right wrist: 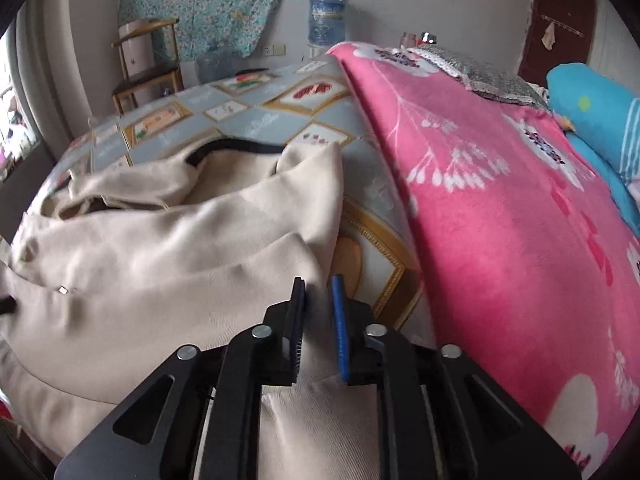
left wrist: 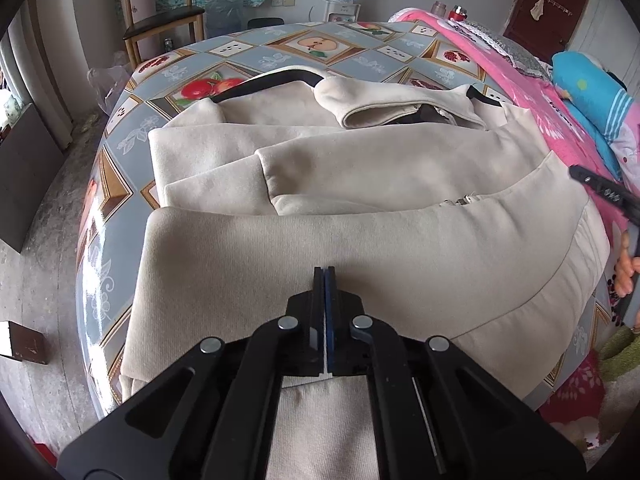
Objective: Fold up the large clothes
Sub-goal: 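Open both grippers off the hem and draw them back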
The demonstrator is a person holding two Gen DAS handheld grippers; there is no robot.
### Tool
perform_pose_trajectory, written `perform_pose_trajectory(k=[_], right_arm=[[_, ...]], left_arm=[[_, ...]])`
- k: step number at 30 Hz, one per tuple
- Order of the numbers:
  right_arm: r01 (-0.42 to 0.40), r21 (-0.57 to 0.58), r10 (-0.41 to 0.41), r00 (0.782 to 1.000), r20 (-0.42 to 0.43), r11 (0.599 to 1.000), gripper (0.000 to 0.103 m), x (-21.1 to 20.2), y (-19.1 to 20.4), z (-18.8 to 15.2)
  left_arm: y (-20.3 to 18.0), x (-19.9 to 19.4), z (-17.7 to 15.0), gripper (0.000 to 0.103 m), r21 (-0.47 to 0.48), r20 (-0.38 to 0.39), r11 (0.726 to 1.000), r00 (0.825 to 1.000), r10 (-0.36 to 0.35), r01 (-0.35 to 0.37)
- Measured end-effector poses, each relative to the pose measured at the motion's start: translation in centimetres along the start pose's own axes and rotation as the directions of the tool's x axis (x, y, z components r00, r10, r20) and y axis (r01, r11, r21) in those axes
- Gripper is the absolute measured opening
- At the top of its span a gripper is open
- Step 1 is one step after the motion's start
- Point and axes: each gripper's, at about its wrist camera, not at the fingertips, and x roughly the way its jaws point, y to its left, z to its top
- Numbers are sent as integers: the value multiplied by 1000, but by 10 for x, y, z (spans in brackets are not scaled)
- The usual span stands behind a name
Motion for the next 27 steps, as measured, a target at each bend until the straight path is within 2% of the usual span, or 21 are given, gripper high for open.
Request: perform_pose_trajectory(k=[1, 4, 7, 8, 10, 13, 14, 17, 18, 20, 22, 24, 27], right_arm=[[-14, 3, 14, 999, 31, 1000, 20, -14, 0, 2], [-93, -33, 95, 992, 80, 995, 44, -45, 16, 1], [-244, -127, 245, 969, -4, 962, 44, -47, 60, -13], [-269, -160, 266, 963, -39, 950, 44, -42, 76, -21], [-271, -200, 256, 962, -99, 942, 44, -25, 98, -33], [-269, -178, 230, 950, -211, 947, 44, 15, 112, -48], [-267, -180, 230, 952, -202, 947, 44, 17, 113, -48], [-247, -173, 213, 958, -192, 953, 44, 1, 111, -38], [-270, -170, 242, 956, -167, 948, 44, -14, 110, -34], [-308, -187, 287, 949, -132, 933, 44, -43, 111, -33], [-325, -216, 301, 944, -135, 921, 45, -54, 113, -37], [-333, -233, 299, 939, -167, 914, 45, -54, 119, -49], [-323, -209, 267, 929, -255, 923, 45, -30, 125, -76]], left_arm=[[0, 0, 0, 2, 0, 2, 1000, 1000, -4, 4], [2, 0, -1, 2, 2, 3, 1000, 1000, -14, 14], [3, 0, -1, 2, 5, 5, 1000, 1000, -19, 19], [3, 0, -1, 2, 6, 5, 1000, 1000, -19, 19], [2, -1, 0, 2, 14, 5, 1000, 1000, -16, 16], [0, -7, 2, 2, 35, 25, 999, 1000, 6, -7], [0, -12, 2, 2, 39, 35, 999, 999, 8, -9], [-1, -37, 3, 3, 45, 77, 998, 996, -48, 44], [-4, -46, 1, 4, 57, 80, 995, 994, -80, 76], [-12, -55, -4, 9, 78, 67, 991, 991, -115, 110], [-23, -54, -12, 20, 92, 29, 986, 989, -143, 139], [-34, -46, -26, 20, 103, -21, 983, 989, -148, 149], [-39, -25, -45, 21, 97, -81, 989, 992, -100, 108]])
